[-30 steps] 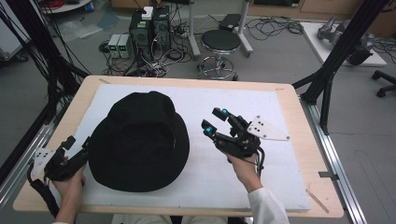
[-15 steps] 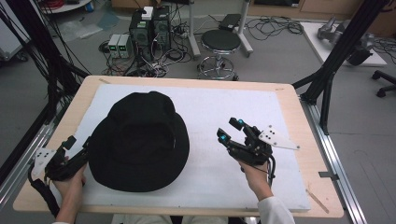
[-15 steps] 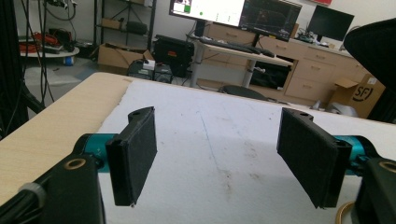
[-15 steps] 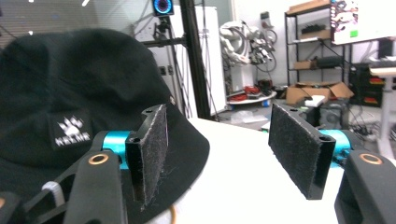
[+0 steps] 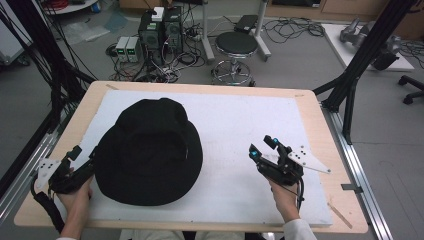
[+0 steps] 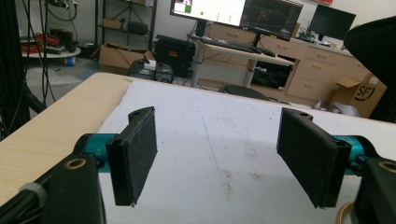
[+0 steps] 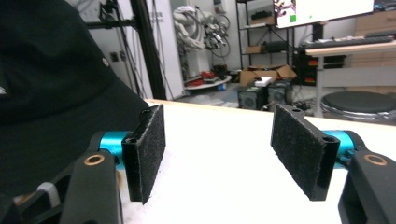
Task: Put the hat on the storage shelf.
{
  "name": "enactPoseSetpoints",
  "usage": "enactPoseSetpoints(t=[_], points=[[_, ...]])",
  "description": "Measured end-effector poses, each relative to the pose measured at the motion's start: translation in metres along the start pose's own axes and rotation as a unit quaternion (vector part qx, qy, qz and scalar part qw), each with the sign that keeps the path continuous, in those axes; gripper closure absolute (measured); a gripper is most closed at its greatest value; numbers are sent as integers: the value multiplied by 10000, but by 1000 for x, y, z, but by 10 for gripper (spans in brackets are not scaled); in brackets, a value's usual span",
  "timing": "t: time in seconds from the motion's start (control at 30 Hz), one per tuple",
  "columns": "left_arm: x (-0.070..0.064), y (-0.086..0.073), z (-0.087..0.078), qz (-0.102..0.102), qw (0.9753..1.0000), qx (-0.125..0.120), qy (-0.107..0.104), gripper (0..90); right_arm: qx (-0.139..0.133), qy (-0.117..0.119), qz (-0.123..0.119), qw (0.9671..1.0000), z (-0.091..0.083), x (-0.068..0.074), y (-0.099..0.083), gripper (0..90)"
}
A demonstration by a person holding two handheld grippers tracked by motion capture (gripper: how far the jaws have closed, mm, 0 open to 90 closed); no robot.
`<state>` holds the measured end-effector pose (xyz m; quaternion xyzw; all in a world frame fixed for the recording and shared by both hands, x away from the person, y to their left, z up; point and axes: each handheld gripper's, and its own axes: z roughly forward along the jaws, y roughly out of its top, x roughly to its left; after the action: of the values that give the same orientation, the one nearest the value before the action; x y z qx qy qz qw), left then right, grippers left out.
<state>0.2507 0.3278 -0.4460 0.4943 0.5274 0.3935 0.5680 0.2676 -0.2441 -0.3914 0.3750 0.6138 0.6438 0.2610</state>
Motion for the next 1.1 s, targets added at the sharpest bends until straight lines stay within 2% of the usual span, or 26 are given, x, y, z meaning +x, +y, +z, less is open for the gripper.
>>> enactPoseSetpoints(t=[0.03, 0.13, 0.17, 0.23, 0.3, 0.4, 0.47, 0.5, 0.53, 0.63, 0.7, 0.8, 0.87, 0.97, 1.1], points=[[0, 0, 0, -1, 10000, 0, -1, 289, 55, -97, 12, 9999, -3, -4, -3, 339], [-1, 0, 0, 5, 10000, 1, 28, 289, 92, -187, 14, 9998, -5, -7, -7, 334], [-1, 0, 0, 3, 10000, 1, 24, 289, 231, -316, -34, 9992, -7, -10, -9, 313], [-1, 0, 0, 10, 10000, -4, 30, 290, 249, -346, -59, 9991, -7, -11, -9, 312], [-1, 0, 0, 5, 10000, -10, 27, 289, 215, -543, -134, 9982, -10, -10, -9, 302], [-2, 0, 0, 10, 10000, -17, 30, 289, 299, -627, -108, 9975, -9, -10, -10, 280], [-1, 0, 0, 16, 10000, -12, 29, 289, 462, -730, -107, 9962, -8, -11, -12, 274], [-1, 0, -1, 12, 10000, -19, 33, 289, 548, -866, -175, 9946, -8, -12, -13, 274], [-1, 0, -1, 16, 10000, -19, 32, 289, 548, -866, -175, 9946, -8, -12, -13, 274], [0, 1, -1, -9, 10000, -28, 53, 290, 619, -1074, -191, 9921, -8, -10, -14, 274], [1, 1, -1, -23, 10000, -42, 63, 289, 709, -1129, -153, 9910, -8, -11, -15, 274], [1, 1, -1, -26, 10000, -50, 59, 290, 653, -1258, -32, 9899, -10, -13, -21, 284], [1, 1, -1, -31, 10000, -48, 55, 289, 723, -1345, 138, 9882, -11, -17, -26, 284], [1, 1, -1, -25, 10000, -30, 48, 289, 666, -1483, 205, 9865, -15, -20, -26, 283], [0, 1, 0, -22, 10000, -25, 19, 290, 654, -1521, 242, 9859, -16, -20, -28, 283]])
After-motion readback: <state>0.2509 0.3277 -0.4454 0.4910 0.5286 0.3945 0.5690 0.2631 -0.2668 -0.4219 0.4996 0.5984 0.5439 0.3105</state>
